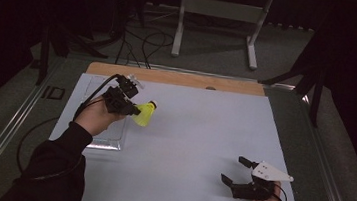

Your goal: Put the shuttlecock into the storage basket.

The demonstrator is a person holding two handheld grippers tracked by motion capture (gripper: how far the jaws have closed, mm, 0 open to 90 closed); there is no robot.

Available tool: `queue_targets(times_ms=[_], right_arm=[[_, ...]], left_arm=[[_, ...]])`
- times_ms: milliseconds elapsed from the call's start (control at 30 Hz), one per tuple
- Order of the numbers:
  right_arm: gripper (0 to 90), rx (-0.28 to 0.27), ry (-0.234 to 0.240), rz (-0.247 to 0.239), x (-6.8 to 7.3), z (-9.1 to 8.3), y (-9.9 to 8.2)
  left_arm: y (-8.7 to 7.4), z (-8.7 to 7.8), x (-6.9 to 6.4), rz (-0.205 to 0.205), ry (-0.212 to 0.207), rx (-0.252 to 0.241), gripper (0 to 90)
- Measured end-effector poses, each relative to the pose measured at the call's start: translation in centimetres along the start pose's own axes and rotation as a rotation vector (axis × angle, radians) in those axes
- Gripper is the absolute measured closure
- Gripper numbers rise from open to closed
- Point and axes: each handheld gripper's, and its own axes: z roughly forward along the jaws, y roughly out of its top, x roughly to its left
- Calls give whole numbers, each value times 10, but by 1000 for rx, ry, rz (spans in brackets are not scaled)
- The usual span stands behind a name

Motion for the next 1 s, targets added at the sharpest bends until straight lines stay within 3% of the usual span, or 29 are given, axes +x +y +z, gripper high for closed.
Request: queue_targets(times_ms=[633, 833, 1000], right_arm=[[87, 4, 2, 1, 0, 2, 1], [86, 6, 1, -1, 0, 3, 1], [87, 13, 2, -2, 0, 4, 1]], left_arm=[[-29, -38, 32, -103, 79, -55, 900], [-38, -38, 41, -151, 91, -68, 900], [-43, -31, 43, -165, 109, -60, 900]])
